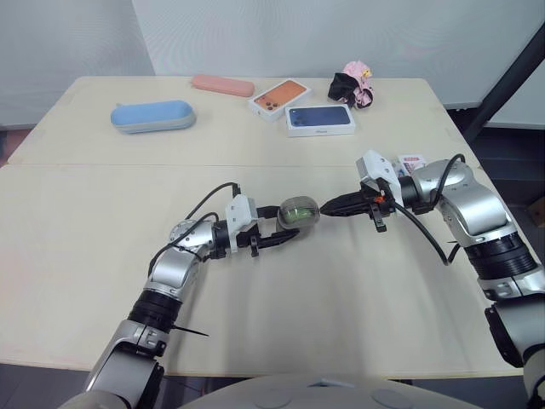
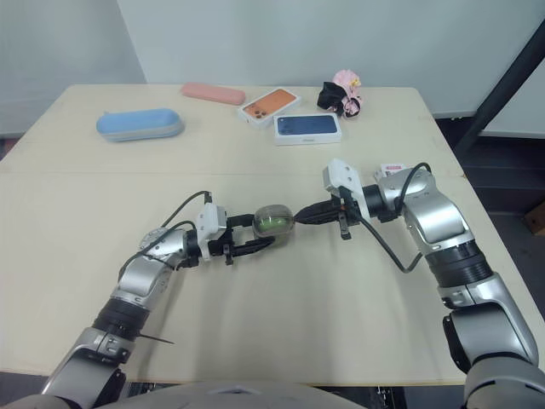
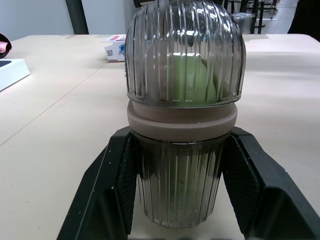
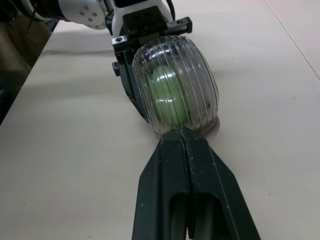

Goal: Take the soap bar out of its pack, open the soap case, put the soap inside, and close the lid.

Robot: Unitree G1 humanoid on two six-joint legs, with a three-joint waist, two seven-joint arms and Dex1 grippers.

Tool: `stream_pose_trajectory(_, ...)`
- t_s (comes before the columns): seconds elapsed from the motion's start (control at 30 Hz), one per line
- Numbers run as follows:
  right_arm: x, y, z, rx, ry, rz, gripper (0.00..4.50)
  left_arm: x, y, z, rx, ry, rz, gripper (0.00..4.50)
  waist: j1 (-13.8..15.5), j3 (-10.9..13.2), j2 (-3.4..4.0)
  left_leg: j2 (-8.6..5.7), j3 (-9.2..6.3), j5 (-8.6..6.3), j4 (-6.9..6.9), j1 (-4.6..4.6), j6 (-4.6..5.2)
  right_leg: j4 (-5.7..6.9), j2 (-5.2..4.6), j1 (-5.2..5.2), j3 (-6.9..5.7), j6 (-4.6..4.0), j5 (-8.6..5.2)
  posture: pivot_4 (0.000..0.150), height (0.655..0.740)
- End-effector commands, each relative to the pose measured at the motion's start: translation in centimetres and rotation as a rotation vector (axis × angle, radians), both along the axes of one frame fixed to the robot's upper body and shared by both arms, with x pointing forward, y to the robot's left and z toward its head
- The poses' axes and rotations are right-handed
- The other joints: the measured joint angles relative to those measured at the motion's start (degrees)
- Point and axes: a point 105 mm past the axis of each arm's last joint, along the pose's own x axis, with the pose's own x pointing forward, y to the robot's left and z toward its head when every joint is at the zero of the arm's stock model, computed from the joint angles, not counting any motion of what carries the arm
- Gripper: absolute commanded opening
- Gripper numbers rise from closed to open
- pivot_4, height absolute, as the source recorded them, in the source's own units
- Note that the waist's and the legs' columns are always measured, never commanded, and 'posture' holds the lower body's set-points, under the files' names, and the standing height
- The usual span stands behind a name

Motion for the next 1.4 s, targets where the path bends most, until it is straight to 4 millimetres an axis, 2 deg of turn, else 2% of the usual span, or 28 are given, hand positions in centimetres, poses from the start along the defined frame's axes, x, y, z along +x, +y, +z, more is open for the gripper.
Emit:
stream_pose_trajectory(0.03, -0.2, 0.1, 1.0, 0.007, -0.049, 0.031, 0.02, 0.3, 0.3, 0.4, 0.011, -0.021, 0.011, 1.9, 0.0, 0.0, 0.0, 0.0, 0.0, 0.0, 0.0, 0.0, 0.0, 0.0, 0.0, 0.0, 0.0, 0.0, 0.0, 0.15, 0.74)
stream_pose_trajectory(0.3, 1.5, -1.3, 1.5, 0.004, -0.081, -0.037, 0.02, 0.3, 0.4, 0.3, 0.013, -0.018, 0.011, 1.9, -0.1, 0.0, 0.0, 0.0, 0.0, 0.0, 0.0, 0.0, 0.0, 0.0, -0.01, 0.0, 0.0, 0.0, 0.0, 0.15, 0.74)
stream_pose_trajectory(0.47, 1.7, -1.4, 3.4, 0.08, -0.105, -0.018, 0.02, 0.3, 0.4, 0.3, 0.016, -0.017, 0.01, 1.9, 0.0, 0.0, 0.0, -0.01, 0.0, 0.0, 0.0, -0.01, 0.0, 0.0, 0.0, 0.0, 0.0, 0.0, 0.0, 0.15, 0.74)
stream_pose_trajectory(0.77, -0.9, 1.3, 3.8, 0.118, -0.121, 0.103, 0.02, 0.3, 0.4, 0.2, 0.018, -0.019, 0.011, 1.9, 0.0, 0.0, 0.0, 0.0, 0.0, 0.0, 0.0, -0.01, 0.0, 0.0, 0.0, 0.0, -0.01, 0.0, 0.0, 0.15, 0.74)
stream_pose_trajectory(1.17, -1.0, 2.6, 3.3, 0.12, -0.105, 0.102, 0.02, 0.3, 0.5, 0.3, 0.018, -0.021, 0.02, 1.9, -0.1, 0.0, 0.0, 0.0, 0.0, 0.0, -0.04, 0.0, 0.0, -0.03, 0.0, 0.0, -0.02, 0.0, 0.0, 0.15, 0.74)
stream_pose_trajectory(1.4, -0.7, 3.0, 2.4, 0.09, -0.106, 0.086, 0.02, 0.3, 0.4, 0.2, 0.018, -0.02, 0.02, 1.9, -0.1, 0.0, 0.0, 0.0, 0.0, 0.0, -0.05, 0.01, -0.01, -0.04, 0.0, 0.0, -0.02, 0.0, 0.0, 0.15, 0.74)
